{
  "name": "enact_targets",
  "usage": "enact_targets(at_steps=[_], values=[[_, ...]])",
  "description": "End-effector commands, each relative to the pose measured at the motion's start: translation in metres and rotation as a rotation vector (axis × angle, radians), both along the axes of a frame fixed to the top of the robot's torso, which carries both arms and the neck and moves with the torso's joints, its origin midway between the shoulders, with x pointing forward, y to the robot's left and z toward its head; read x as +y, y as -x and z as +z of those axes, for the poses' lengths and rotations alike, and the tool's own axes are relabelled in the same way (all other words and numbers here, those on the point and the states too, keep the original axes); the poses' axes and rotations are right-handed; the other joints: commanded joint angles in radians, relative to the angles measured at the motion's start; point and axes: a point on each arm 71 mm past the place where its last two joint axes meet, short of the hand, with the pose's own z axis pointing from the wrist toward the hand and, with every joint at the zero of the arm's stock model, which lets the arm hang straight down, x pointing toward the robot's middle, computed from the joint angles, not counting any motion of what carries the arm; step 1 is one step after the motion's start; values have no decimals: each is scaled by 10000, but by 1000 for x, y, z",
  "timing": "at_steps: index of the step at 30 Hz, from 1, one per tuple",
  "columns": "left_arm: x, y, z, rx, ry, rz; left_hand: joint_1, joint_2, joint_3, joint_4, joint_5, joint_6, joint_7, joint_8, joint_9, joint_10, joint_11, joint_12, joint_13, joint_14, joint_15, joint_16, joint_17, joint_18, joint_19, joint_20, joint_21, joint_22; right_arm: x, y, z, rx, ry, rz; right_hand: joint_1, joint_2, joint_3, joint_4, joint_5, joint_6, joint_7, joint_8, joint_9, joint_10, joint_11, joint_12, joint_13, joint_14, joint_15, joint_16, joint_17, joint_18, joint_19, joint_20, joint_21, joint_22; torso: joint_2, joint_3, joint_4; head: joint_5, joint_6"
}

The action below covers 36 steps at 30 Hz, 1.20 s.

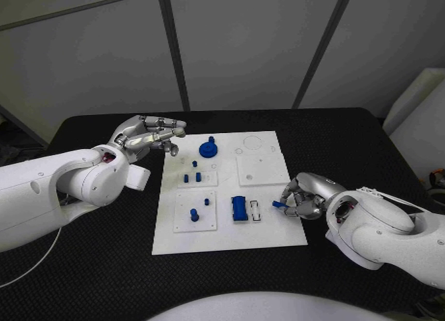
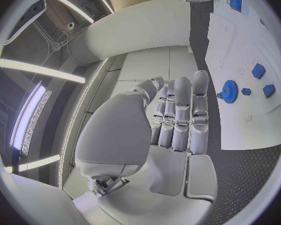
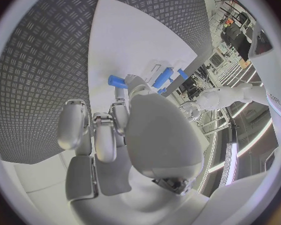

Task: Assemble the parts on the task board

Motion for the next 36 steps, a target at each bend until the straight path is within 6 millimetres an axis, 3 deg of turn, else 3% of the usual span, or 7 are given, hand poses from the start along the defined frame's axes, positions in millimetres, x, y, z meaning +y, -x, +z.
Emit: enact_targets(at_steps=[1,8,11,16,25,36], values=[[0,1,1,-35,85,-77,-46,92,-60,7,-35,-43,-10,25,-9,-49,-1,37,15,-42,14,-32,-13,119,-6,52,-64,-15,4,1,4,-86,-1136,-391,-79,-181,382,39,27,59,-33,174,283,171,-131,53,204,1054,-54,47,2634,-98,23,-38,44,19,13,-5,10,15,10],[0,1,2,-37,88,-77,-43,92,-60,6,-35,-43,-11,25,-9,-50,-2,38,15,-42,14,-32,-13,119,-6,52,-65,-16,15,0,1,233,-1443,-256,-418,-383,645,203,11,62,-43,214,354,194,-137,54,212,1054,-58,47,2634,-101,31,-39,52,37,9,3,0,28,-21],[0,1,2,-37,96,-95,-43,92,-60,6,-35,-43,-11,25,-9,-50,-2,38,15,-42,14,-32,-13,119,-6,52,-65,-16,20,-2,-3,599,-1436,-152,-803,-506,629,384,585,95,-54,253,404,220,-141,68,225,1054,-52,47,2634,-102,36,-39,54,46,5,-4,9,8,-24],[-1,1,2,-36,99,-106,-35,91,-62,-3,-33,-48,-13,24,-9,-57,-5,43,15,-43,12,-31,-16,121,-5,52,-69,-20,28,-3,-9,1102,-1302,75,-1086,-504,599,434,779,219,-115,335,472,356,-190,273,382,1054,-89,47,2634,-124,108,-59,129,147,12,-1,28,0,-28],[-2,1,2,-20,97,-118,-35,91,-62,-3,-33,-48,-13,24,-9,-57,-5,43,15,-43,12,-31,-16,121,-5,52,-69,-20,37,-6,-14,1512,-1174,250,-1873,-422,429,472,1208,345,-171,395,549,433,-238,326,441,1054,-134,47,2634,-132,138,-106,154,191,16,4,-6,46,-68],[-2,2,2,4,110,-173,-16,93,-60,-19,-28,-69,-12,17,-12,-67,-7,52,16,-45,9,-29,-20,124,-3,51,-75,-27,41,-7,-16,1633,-1137,257,-2159,-426,265,472,1213,462,-228,486,621,544,-283,528,605,1054,-168,47,2634,-136,152,-134,165,211,13,11,4,75,-100]])
